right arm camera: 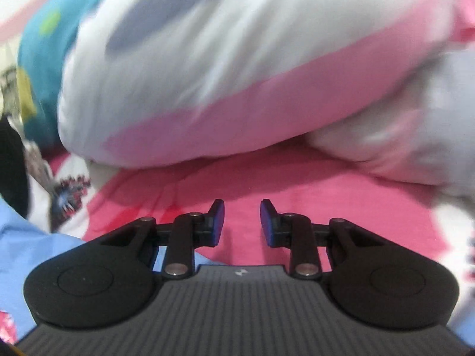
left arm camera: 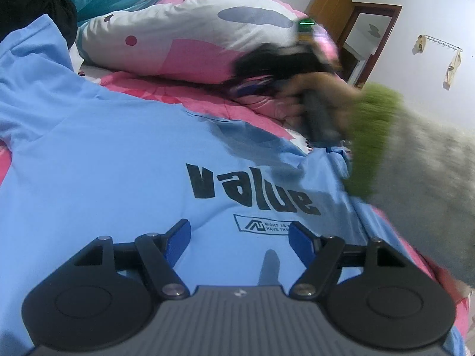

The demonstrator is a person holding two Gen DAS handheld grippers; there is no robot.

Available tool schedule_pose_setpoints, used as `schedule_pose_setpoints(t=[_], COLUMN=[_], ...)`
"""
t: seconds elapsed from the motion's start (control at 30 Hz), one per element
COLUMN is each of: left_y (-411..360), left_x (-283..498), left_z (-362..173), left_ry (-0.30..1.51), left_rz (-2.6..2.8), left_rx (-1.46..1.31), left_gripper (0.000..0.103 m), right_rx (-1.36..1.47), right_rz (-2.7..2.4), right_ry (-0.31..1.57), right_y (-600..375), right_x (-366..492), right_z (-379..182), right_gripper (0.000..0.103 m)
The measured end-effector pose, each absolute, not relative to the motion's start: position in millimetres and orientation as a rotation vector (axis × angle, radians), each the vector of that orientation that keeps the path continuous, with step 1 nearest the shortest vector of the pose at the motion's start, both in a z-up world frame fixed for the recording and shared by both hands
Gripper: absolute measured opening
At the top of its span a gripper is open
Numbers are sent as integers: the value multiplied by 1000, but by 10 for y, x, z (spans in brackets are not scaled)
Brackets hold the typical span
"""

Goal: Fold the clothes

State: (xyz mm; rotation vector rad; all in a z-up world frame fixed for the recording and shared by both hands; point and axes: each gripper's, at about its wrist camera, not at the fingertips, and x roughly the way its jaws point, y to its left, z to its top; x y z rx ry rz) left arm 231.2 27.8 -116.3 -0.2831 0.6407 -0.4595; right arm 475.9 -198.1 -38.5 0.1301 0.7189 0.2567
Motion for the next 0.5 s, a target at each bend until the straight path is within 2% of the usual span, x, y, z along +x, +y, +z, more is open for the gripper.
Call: schedule_pose_setpoints(t=[0.13,0.3,0.4,0.43,0.5], left_y=[265,239,234,233,234], left_x=[2315,2315,2317,2317,2318], left_z=[-1161,-1163,-1164,-1166,-1168], left_ry=[641,640,640,639,639], left_rz=[-455,-449,-449,-450,-452], left_rx=[-273,-257,-254,-254,-254], left_gripper=[74,75,75,75,76], right_rx=[117,93,136,156,182], right_rz=[235,263,265,264,264], right_ry=[711,817,843,850,878], right_y=[-2613,-3025,-3125,-3150,-3173], right_x=[4302,3988,4044,4083,4184], right_z=[-135,-280,-393,-427,-508], right_gripper=[27,28,35,41,42])
